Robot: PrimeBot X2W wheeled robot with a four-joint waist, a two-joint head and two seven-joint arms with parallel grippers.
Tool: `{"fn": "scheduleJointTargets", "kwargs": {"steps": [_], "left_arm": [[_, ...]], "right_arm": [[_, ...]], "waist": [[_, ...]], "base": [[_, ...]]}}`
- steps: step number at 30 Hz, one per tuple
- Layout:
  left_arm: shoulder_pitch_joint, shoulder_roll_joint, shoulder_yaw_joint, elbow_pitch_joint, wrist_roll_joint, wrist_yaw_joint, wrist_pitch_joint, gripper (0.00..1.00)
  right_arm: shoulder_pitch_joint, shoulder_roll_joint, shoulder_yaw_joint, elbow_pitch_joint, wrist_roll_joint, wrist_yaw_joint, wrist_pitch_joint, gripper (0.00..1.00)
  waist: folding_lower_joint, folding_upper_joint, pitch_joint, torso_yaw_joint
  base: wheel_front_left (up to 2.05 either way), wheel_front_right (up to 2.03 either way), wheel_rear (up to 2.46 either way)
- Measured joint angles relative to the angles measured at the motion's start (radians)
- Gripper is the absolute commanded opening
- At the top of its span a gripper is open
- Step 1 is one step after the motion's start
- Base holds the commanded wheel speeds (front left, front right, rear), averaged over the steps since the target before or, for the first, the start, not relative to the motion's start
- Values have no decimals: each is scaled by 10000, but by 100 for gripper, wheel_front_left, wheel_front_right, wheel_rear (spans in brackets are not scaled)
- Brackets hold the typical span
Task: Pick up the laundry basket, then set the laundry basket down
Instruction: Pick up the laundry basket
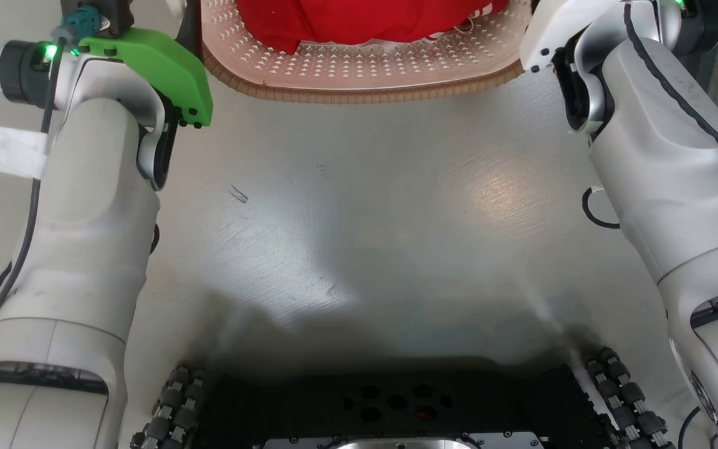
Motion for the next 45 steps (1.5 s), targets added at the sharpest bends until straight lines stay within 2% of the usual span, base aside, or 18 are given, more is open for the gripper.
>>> {"fn": "scheduleJointTargets", "kwargs": {"steps": [3, 7, 8, 9, 10, 12, 13, 16, 24, 32, 45], "left_arm": [[-125, 0, -113, 167, 17, -2, -10, 100], [-272, 0, -297, 387, 121, -2, -71, 100], [-294, 0, -316, 441, 121, -2, -92, 94], [-331, -2, -330, 497, 119, -2, -98, 74], [-374, -10, -345, 560, 119, -4, -100, 62], [-444, -23, -360, 646, 119, -13, -100, 25], [-478, -38, -368, 681, 117, -13, -100, 0], [-575, -92, -493, 732, 61, -151, -104, 0], [-631, -134, -817, 901, -399, -190, -219, 0], [-618, -138, -1095, 1229, -570, -265, -337, 0], [-72, -209, -1513, 1737, -1116, -276, -545, 0]], "right_arm": [[-88, -2, 82, 169, 153, 2, 75, 49], [-142, -4, 203, 313, 314, 2, 98, 40], [-160, -4, 236, 341, 351, 2, 98, 38], [-185, -4, 272, 374, 414, 2, 98, 36], [-211, -4, 311, 407, 474, 2, 98, 34], [-276, -2, 399, 477, 564, 4, 98, 26], [-304, 8, 443, 499, 585, 4, 98, 22], [-330, 61, 594, 546, 688, 15, 96, 13], [-357, 79, 899, 744, 938, 13, 84, 0], [-378, 88, 1060, 1174, 1189, 13, -58, 0], [194, 190, 1384, 1670, 1578, 84, -359, 0]], "waist": [[0, 0, 3, 16], [0, 0, 1, 31], [0, 0, -1, 33], [0, 0, -3, 34], [0, 0, -5, 34], [0, 0, -11, 32], [-1, 0, -14, 29], [0, 0, -30, 12], [0, 0, -93, -78], [0, 0, -288, -69], [0, 0, -1180, 48]], "base": [[0, 0, 0], [0, 0, 0], [0, 0, 0], [0, 0, 0], [0, 0, 0], [0, 0, 0], [0, 0, 0], [0, 0, 0], [0, 0, 0], [0, 0, 0], [0, 0, 0]]}}
